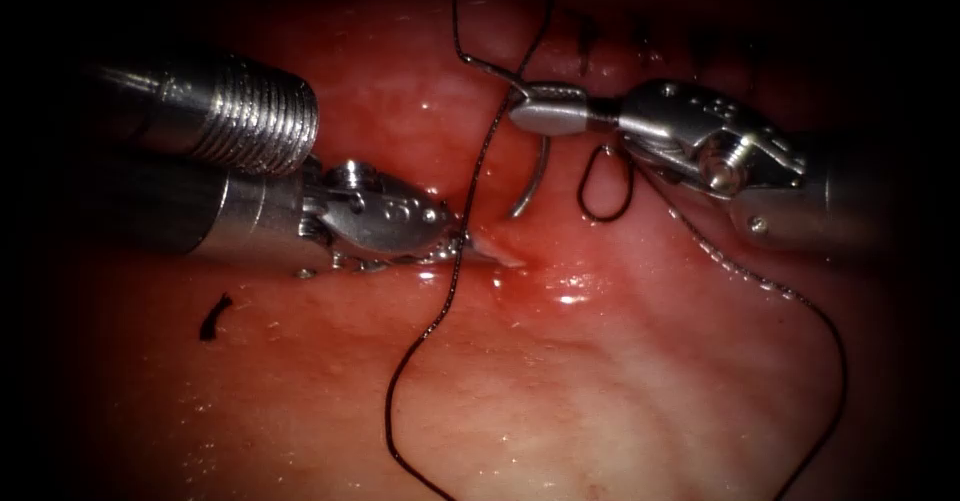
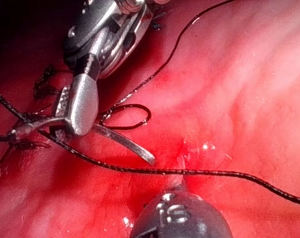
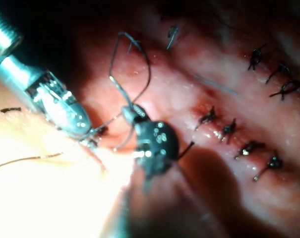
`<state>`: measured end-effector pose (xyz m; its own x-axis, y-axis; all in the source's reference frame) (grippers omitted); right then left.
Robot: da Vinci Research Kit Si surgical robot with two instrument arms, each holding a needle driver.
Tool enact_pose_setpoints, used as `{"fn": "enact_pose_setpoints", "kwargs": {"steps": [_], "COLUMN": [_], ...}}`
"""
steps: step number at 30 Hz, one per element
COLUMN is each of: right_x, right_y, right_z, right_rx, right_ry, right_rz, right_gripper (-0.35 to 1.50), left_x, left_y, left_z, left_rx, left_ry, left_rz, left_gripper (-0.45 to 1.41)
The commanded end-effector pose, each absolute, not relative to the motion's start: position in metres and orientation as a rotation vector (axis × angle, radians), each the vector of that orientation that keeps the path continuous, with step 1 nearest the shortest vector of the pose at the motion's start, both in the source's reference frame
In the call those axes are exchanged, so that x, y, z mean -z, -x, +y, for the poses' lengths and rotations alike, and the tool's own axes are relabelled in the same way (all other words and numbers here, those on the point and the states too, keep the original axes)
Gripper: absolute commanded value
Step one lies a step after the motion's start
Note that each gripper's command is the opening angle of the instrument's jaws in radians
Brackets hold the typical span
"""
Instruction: Wound Closure
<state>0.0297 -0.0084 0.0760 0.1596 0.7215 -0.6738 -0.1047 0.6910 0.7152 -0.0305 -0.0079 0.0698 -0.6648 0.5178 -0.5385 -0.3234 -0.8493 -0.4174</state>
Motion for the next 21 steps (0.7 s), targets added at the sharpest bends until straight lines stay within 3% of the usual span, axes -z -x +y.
{"fn": "enact_pose_setpoints", "kwargs": {"steps": [1, 2, 3, 4, 5, 6, 7, 15, 21], "right_x": [-0.0766, -0.0767, -0.0769, -0.0770, -0.0771, -0.0771, -0.0771, -0.0767, -0.0759], "right_y": [-0.0311, -0.0313, -0.0316, -0.0320, -0.0322, -0.0323, -0.0325, -0.0309, -0.0290], "right_z": [-0.0085, -0.0085, -0.0084, -0.0080, -0.0076, -0.0073, -0.0071, -0.0071, -0.0070], "right_rx": [-0.647, -0.659, -0.688, -0.734, -0.771, -0.792, -0.815, -0.793, -0.679], "right_ry": [-0.577, -0.563, -0.532, -0.487, -0.453, -0.426, -0.404, -0.248, -0.209], "right_rz": [1.297, 1.302, 1.304, 1.304, 1.309, 1.309, 1.303, 1.271, 1.082], "right_gripper": [-0.35, -0.35, 0.02, 1.05, 1.31, 1.41, 1.48, 1.48, 1.38], "left_x": [-0.0700, -0.0698, -0.0696, -0.0692, -0.0690, -0.0688, -0.0687, -0.0681, -0.0675], "left_y": [0.0310, 0.0309, 0.0308, 0.0306, 0.0305, 0.0303, 0.0302, 0.0297, 0.0294], "left_z": [-0.0077, -0.0076, -0.0075, -0.0074, -0.0074, -0.0076, -0.0077, -0.0089, -0.0097], "left_rx": [-2.479, -2.484, -2.488, -2.498, -2.503, -2.503, -2.509, -2.520, -2.539], "left_ry": [0.928, 0.930, 0.934, 0.940, 0.943, 0.944, 0.947, 0.946, 0.923], "left_rz": [-0.398, -0.399, -0.401, -0.402, -0.402, -0.405, -0.404, -0.438, -0.470], "left_gripper": [-0.15, -0.15, -0.16, -0.18, -0.18, -0.20, -0.20, -0.22, -0.23]}}
